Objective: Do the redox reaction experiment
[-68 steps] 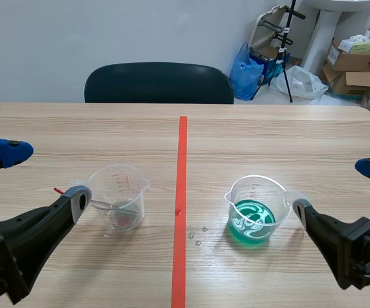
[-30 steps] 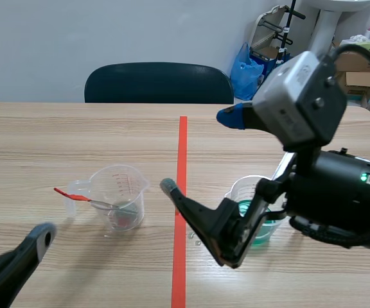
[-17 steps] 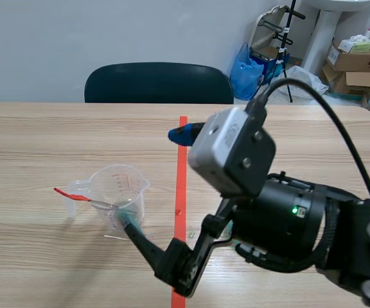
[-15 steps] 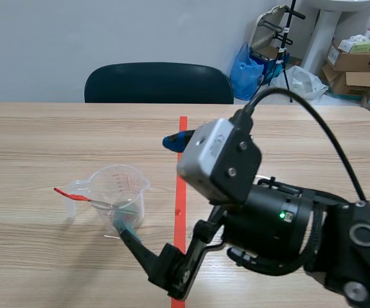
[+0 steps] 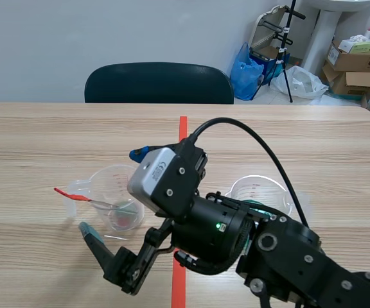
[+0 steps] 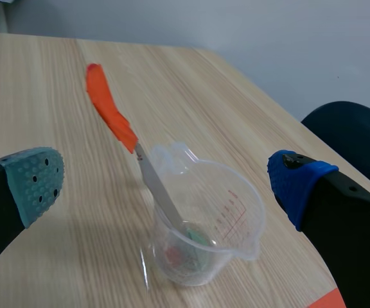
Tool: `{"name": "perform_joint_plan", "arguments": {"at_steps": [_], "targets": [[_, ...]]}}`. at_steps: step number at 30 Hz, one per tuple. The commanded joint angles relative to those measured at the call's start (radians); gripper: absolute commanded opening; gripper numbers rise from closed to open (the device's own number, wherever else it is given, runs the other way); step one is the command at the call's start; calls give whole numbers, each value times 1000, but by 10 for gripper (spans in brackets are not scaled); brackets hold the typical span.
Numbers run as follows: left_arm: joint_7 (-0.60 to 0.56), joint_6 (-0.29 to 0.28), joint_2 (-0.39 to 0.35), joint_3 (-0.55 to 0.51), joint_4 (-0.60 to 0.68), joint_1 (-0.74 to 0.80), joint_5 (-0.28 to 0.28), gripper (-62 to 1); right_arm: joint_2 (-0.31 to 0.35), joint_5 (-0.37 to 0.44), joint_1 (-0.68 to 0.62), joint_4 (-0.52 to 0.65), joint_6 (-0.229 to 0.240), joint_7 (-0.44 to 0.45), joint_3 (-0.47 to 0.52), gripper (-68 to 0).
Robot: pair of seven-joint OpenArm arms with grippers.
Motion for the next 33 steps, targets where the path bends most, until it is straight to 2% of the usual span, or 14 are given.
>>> {"name": "perform_joint_plan", "arguments": {"at_steps": [1,5,9,23,28,29,33], "targets": [[-10,-3,-6,-6,14,1,-6,14,-10,7,30,-5,-17,34,-6,4],[-10,-3,-6,-6,14,1,-6,14,-40,7,67,-63,-31,62,-34,4],[-11,-3,-6,-6,14,1,-6,14,-63,6,87,-91,-79,63,-52,4],[-6,-3,-6,-6,14,1,-6,14,-96,3,93,-92,-109,54,-64,4],[-6,-3,-6,-6,14,1,-6,14,-96,3,93,-92,-151,50,-64,4],[-6,-3,-6,-6,14,1,-6,14,-96,3,93,-92,-151,50,-64,0],[-6,-3,-6,-6,14,1,-6,14,-96,3,93,-92,-151,51,-64,-113]]}}
